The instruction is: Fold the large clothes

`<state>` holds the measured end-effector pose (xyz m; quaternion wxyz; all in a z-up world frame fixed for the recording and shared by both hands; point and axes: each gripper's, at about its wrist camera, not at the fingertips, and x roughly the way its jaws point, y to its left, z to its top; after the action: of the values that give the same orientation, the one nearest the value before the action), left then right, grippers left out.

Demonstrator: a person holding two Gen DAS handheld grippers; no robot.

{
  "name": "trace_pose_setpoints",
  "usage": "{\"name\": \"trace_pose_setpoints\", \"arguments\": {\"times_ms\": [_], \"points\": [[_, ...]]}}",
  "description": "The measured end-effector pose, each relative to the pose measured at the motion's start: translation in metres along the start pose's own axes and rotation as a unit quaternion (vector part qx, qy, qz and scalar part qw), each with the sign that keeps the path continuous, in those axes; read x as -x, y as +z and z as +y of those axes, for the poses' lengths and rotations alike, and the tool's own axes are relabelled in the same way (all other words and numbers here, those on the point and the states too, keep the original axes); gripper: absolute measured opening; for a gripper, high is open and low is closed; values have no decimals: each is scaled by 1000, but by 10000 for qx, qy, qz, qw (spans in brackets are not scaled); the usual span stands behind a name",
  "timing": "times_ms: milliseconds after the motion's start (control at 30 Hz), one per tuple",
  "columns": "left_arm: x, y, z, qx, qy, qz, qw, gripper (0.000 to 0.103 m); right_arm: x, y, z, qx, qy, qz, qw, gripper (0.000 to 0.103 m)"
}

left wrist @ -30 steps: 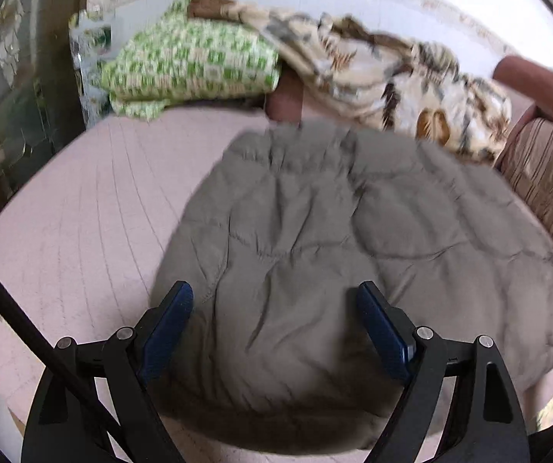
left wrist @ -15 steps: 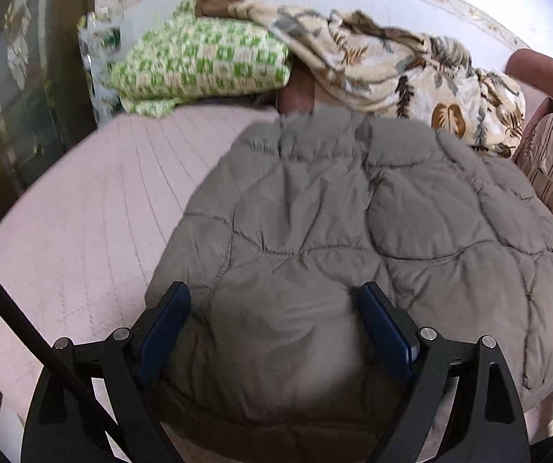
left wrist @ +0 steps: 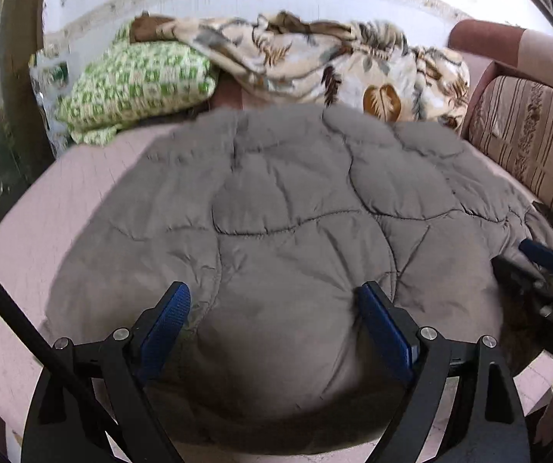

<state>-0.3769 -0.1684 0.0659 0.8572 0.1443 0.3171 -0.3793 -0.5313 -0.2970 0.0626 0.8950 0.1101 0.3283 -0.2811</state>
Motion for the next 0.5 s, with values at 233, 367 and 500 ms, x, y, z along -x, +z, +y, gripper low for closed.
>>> {"name": "trace_pose_setpoints", "arguments": {"times_ms": [233,367,500], "points": [[-12,-3,-9,-246,186,87,9995,91,-18,-6,-1,-34,-31,337,9994,73],[-13,-5,-10,-264,206,81,9994,91,-20,-7,-1,-19,-16,337,9994,73],[-11,-4,-10,-225,227,56,9995,91,-16,-6,-2,-87,-8,322,9994,73]]}}
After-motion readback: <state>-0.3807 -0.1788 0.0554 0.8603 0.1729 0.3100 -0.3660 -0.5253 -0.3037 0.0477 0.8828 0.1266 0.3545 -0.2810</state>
